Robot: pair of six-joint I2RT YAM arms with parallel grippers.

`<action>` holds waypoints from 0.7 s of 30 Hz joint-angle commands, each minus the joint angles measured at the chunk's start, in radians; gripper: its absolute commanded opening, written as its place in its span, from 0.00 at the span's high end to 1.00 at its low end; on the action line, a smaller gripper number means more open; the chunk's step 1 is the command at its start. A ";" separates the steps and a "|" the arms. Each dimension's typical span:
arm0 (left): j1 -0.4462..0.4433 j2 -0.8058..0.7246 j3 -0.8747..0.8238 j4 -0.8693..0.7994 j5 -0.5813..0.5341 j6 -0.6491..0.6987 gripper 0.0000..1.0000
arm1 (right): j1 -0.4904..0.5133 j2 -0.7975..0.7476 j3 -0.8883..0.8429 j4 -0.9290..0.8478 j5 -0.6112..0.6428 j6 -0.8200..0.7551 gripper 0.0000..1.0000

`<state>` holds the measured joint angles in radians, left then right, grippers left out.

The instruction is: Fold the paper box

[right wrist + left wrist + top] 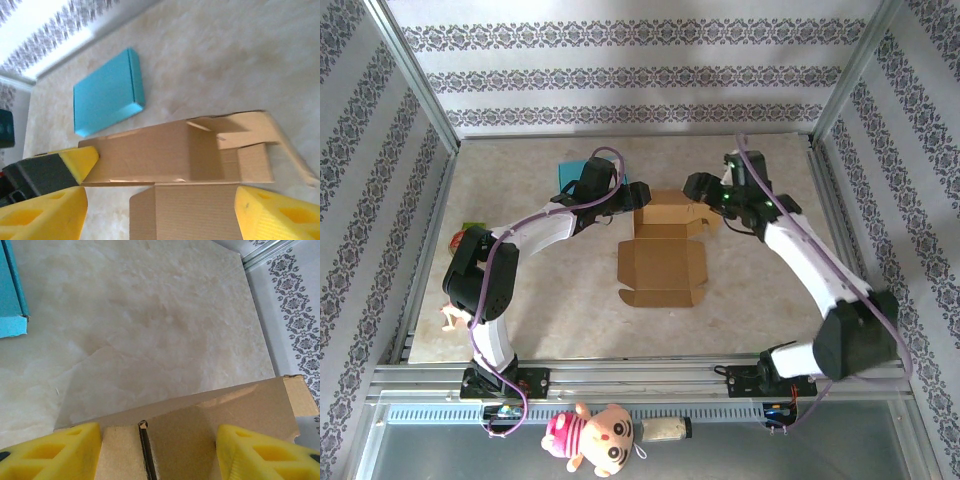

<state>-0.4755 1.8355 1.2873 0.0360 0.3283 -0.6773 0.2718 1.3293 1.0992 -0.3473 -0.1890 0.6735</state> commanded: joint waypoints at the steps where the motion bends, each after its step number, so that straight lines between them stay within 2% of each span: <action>1: 0.004 -0.026 0.002 -0.032 -0.033 0.028 0.38 | 0.000 -0.070 -0.145 0.037 0.104 0.030 0.27; 3: 0.005 -0.025 -0.002 -0.027 -0.035 0.028 0.39 | 0.048 -0.101 -0.263 0.156 0.102 0.067 0.30; 5: 0.005 -0.022 0.002 -0.027 -0.031 0.028 0.39 | 0.105 -0.105 -0.370 0.259 0.157 0.092 0.34; 9: 0.006 -0.012 0.020 -0.049 -0.029 0.031 0.39 | 0.136 -0.025 -0.463 0.420 0.195 0.165 0.38; 15: 0.007 0.006 0.049 -0.089 -0.013 0.048 0.39 | 0.139 0.160 -0.418 0.552 0.278 0.152 0.36; 21: 0.007 0.010 0.048 -0.093 0.006 0.056 0.39 | 0.116 0.274 -0.402 0.721 0.343 0.163 0.32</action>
<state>-0.4755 1.8343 1.3090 -0.0078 0.3218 -0.6540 0.4007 1.5707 0.6708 0.2276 0.0689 0.8219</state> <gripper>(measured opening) 0.610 0.683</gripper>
